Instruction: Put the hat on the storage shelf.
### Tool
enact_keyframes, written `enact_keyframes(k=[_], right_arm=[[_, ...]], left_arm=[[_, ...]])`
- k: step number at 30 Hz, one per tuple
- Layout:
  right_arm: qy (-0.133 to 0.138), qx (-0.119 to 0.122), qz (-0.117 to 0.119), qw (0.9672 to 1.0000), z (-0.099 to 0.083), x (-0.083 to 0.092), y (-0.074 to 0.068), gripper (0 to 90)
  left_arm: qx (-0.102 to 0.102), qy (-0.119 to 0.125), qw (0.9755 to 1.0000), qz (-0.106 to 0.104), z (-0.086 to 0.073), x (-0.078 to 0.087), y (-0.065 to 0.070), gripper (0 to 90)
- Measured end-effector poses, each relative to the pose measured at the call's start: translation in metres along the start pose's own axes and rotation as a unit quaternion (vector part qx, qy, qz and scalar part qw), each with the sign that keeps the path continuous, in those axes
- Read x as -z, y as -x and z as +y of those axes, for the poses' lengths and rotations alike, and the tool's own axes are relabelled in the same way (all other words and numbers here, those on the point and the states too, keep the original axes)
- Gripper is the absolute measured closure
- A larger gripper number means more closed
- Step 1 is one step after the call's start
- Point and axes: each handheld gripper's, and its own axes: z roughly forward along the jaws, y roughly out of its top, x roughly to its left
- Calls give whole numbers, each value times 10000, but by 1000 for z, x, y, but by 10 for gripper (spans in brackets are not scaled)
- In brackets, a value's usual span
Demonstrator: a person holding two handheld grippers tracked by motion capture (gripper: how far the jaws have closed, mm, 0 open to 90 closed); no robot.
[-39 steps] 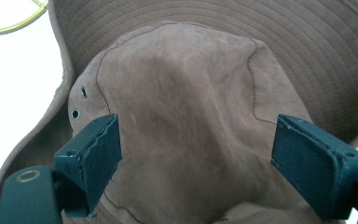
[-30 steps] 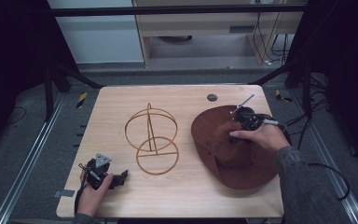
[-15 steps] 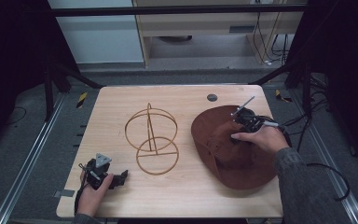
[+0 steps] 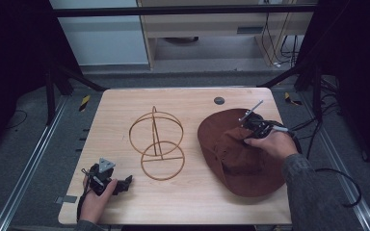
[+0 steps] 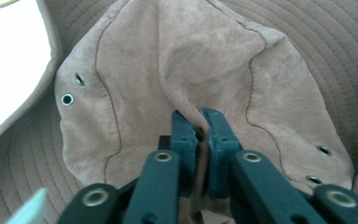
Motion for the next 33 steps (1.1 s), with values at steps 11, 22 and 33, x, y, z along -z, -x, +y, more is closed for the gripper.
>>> enact_keyframes(k=[11, 22, 33], right_arm=[[352, -120, 201, 9991, -5, 15, 1, 892], [767, -172, 242, 9966, -8, 43, -5, 893], [1050, -11, 178, 9943, -8, 74, -19, 893]], left_arm=[[14, 1, 10000, -1, 0, 0, 0, 0], [16, 4, 10000, -4, 0, 0, 0, 0], [5, -5, 10000, -7, 0, 0, 0, 0]])
